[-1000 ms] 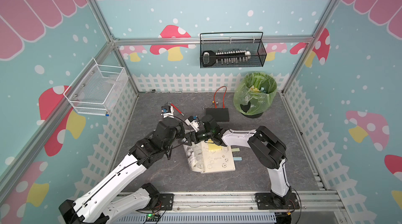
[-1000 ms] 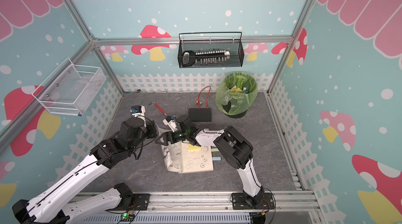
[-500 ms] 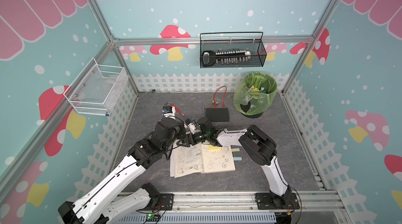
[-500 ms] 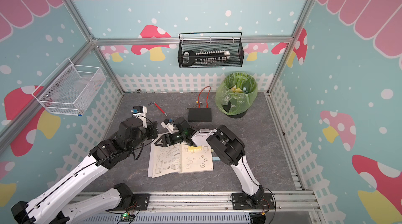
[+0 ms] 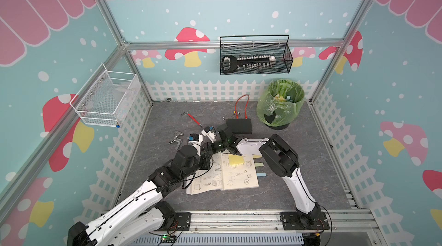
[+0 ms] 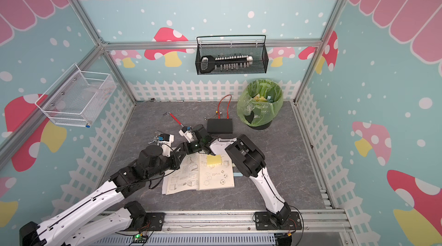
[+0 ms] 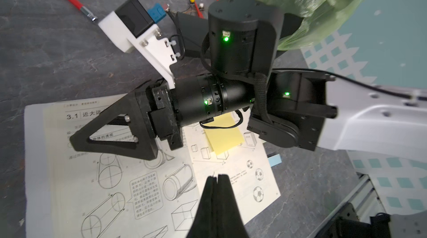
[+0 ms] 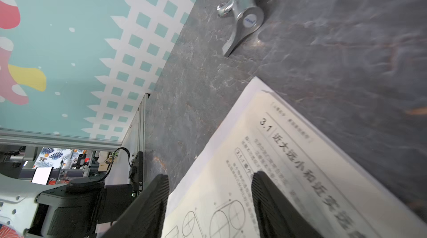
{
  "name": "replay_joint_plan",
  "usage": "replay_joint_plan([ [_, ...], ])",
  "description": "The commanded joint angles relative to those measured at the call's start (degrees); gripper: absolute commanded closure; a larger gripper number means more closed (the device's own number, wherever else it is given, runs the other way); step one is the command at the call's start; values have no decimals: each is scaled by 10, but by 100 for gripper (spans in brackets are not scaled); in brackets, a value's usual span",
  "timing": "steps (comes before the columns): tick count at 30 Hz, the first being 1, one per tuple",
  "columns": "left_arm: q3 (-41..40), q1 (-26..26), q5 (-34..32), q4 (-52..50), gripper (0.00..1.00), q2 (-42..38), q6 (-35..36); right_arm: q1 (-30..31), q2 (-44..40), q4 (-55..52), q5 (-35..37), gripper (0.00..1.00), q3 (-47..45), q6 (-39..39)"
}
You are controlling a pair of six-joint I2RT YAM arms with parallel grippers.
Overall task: Peel off the used sticky note
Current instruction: Open the book at the center of the board, then tear off the note from the book.
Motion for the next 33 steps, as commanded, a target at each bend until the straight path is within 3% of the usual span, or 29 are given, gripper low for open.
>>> replay_joint_plan([
  [1,-12,-3,29,33,100,6,-10,-36,-71,-64,56,33,-22,-41],
  [6,-60,-7,45,108,100,73,-40,-78,-178,-109,126,30,-103,-62],
  [11,-103,-8,-9,183,100,137,-73,-98,-282,-131,183,30,-216,-69],
  [18,-119,-7,-58,212,100,216,-94,-99,-376,-118,206,34,-354,-46],
  [23,-133,-5,-97,210,100,262,-126,-99,-408,-101,205,34,-419,-19],
  [33,-119,-5,-90,211,100,377,-148,-99,-399,-53,197,34,-476,25],
])
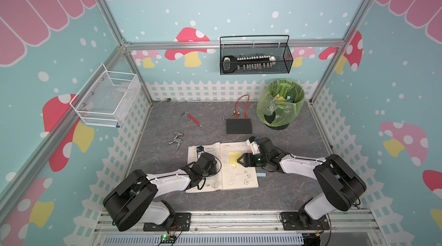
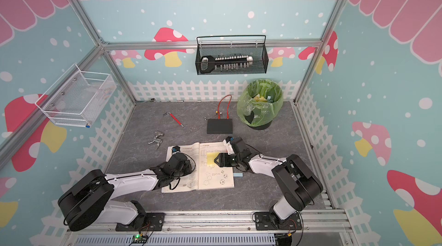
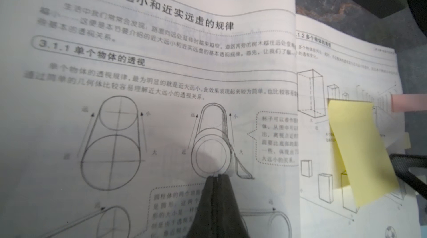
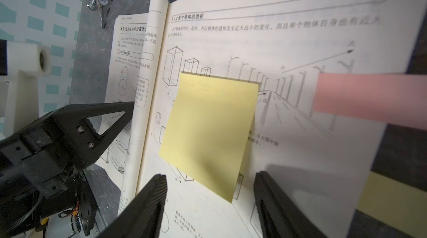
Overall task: Peel off the used sticky note
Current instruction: Tear off the note from the book.
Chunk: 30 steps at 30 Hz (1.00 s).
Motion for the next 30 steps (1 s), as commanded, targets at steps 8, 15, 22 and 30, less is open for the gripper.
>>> replay_joint_plan([
  [8,-1,0,-1,-35,100,28,-5,3,41,80,-35,37,-12,48],
  [15,8,1,6,-41,100,32,-2,3,30,87,9,43,-18,76],
  [22,10,0,13,-42,100,31,6,3,3,134,48,22,-56,160],
  [30,12,-1,18,-43,100,34,10,3,25,169,54,28,-65,196],
])
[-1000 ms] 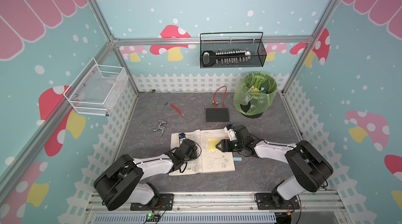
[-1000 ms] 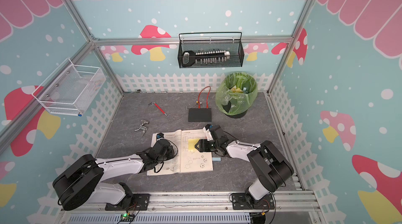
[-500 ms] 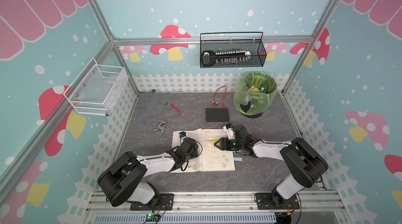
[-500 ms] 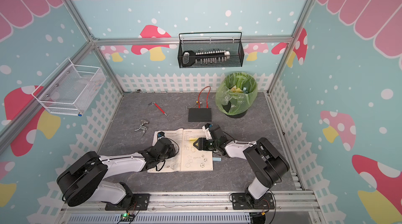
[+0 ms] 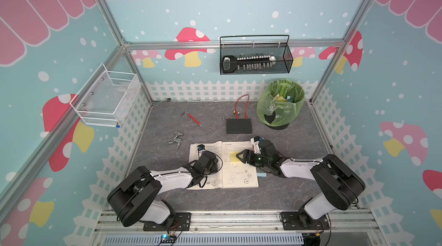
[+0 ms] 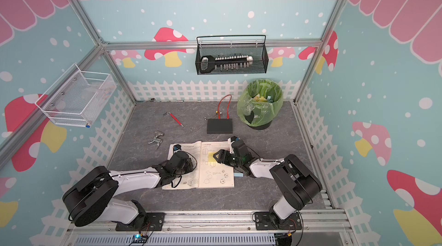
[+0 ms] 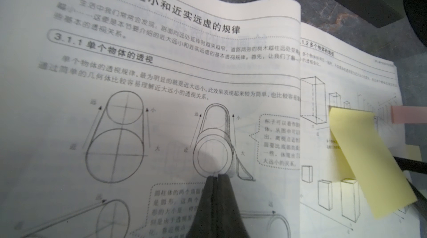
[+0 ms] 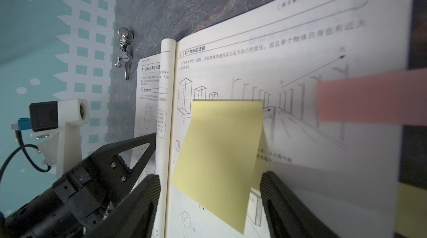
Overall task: Peel off the used sticky note
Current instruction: Tear off the note from the book, then place the note in the trash bin.
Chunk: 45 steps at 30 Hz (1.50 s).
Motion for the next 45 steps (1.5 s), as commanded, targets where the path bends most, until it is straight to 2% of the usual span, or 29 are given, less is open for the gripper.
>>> replay_joint_plan([
  [1,-2,-1,21,-47,100,19,8,0,25,24,10,29,-10,28],
  [5,-3,0,23,-47,100,21,9,0,53,60,-8,36,-12,47],
  [9,-4,0,22,-47,100,21,10,1,62,76,-19,47,-14,56],
  [13,-2,-1,24,-48,100,23,10,1,56,74,-16,67,-14,56],
  [18,-2,0,25,-48,100,25,9,1,53,67,-8,100,-9,54],
  [28,-8,-1,26,-48,100,27,6,-7,15,27,32,100,39,26],
  [36,-12,-2,28,-49,100,29,1,-24,-62,-8,79,100,37,12],
  [40,-13,-1,28,-50,100,22,4,-41,-131,-86,129,100,76,-59],
  [45,-8,-2,22,-56,100,-14,19,-76,-215,-230,266,100,214,-220],
])
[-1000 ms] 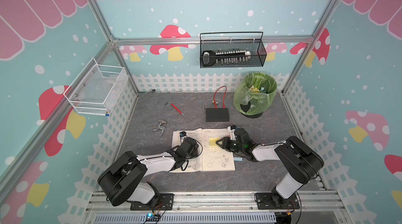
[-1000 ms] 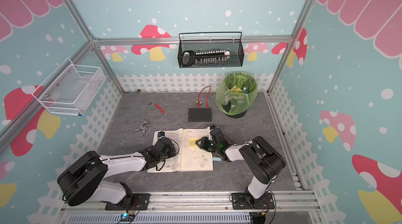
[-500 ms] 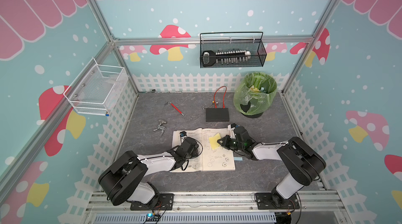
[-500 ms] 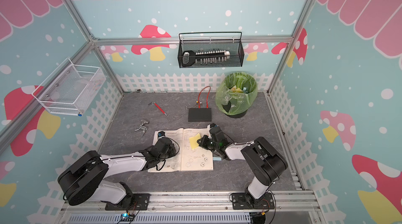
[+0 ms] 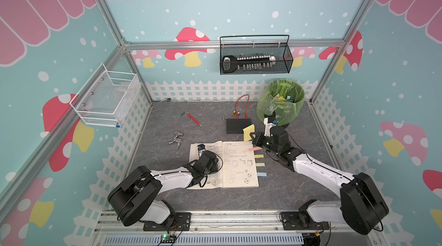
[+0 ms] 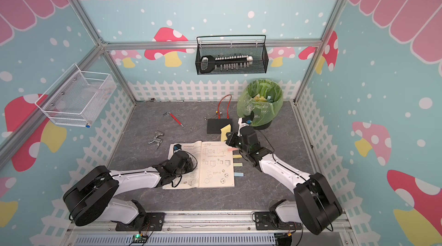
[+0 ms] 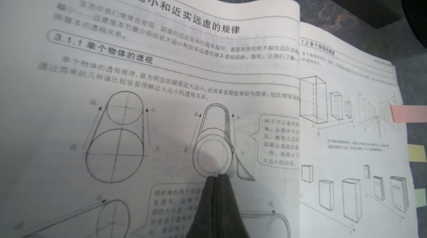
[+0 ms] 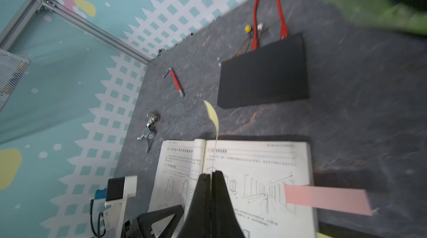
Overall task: Peel off the used sticky note
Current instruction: Place the note in the trash bin.
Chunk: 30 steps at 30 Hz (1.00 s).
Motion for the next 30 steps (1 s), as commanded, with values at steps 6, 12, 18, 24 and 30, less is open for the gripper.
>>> replay_joint_plan([
  [6,10,-3,9,-64,100,-81,54,-140,-26,-140,151,100,197,-229],
  [12,23,-3,-5,-79,100,-127,72,-234,82,-136,89,100,275,-247],
  [18,20,-3,-24,-79,100,-147,72,-278,204,-133,35,100,379,-250],
  [24,22,-3,-40,-78,100,-148,70,-285,268,-154,-14,55,470,-261],
  [30,42,-3,-41,-78,100,-137,81,-285,262,-159,-35,29,486,-265],
])
